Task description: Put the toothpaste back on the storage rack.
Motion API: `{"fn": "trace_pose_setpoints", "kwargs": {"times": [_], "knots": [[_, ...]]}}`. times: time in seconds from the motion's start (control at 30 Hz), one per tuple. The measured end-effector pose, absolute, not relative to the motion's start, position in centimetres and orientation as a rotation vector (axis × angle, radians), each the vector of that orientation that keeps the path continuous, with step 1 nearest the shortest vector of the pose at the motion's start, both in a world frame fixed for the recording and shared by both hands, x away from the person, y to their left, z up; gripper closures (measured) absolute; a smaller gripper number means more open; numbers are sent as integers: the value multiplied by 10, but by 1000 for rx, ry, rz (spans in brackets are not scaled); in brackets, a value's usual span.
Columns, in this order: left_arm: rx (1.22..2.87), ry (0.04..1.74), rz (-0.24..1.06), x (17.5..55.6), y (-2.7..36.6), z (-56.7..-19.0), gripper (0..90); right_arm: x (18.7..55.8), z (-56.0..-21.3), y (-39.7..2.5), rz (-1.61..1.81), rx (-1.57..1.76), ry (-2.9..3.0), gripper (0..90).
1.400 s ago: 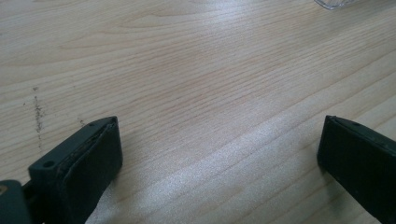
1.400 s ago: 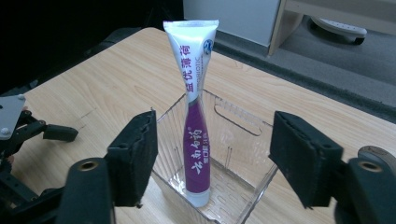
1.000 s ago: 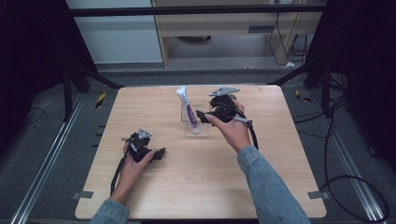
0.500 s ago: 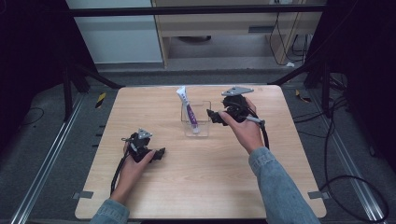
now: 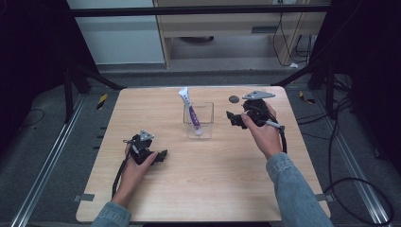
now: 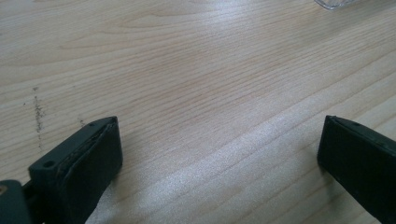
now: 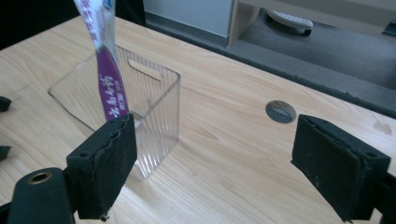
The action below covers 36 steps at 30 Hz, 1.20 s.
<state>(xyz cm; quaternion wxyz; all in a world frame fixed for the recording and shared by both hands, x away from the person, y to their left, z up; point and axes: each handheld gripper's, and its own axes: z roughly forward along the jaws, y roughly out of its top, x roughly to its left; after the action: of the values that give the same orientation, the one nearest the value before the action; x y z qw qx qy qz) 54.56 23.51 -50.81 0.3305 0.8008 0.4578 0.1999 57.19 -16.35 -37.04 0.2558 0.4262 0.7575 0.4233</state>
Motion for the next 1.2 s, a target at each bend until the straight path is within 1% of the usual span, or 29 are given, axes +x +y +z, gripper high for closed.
{"fn": "trace_pose_setpoints", "kwargs": {"times": [0.63,1.2], "knots": [[2098,1195,524,546,235,-508,0,567,-404,-209,1064,1225,2049,127],[2097,1196,524,546,235,-508,0,566,-426,-237,1001,1304,2056,125]]}}
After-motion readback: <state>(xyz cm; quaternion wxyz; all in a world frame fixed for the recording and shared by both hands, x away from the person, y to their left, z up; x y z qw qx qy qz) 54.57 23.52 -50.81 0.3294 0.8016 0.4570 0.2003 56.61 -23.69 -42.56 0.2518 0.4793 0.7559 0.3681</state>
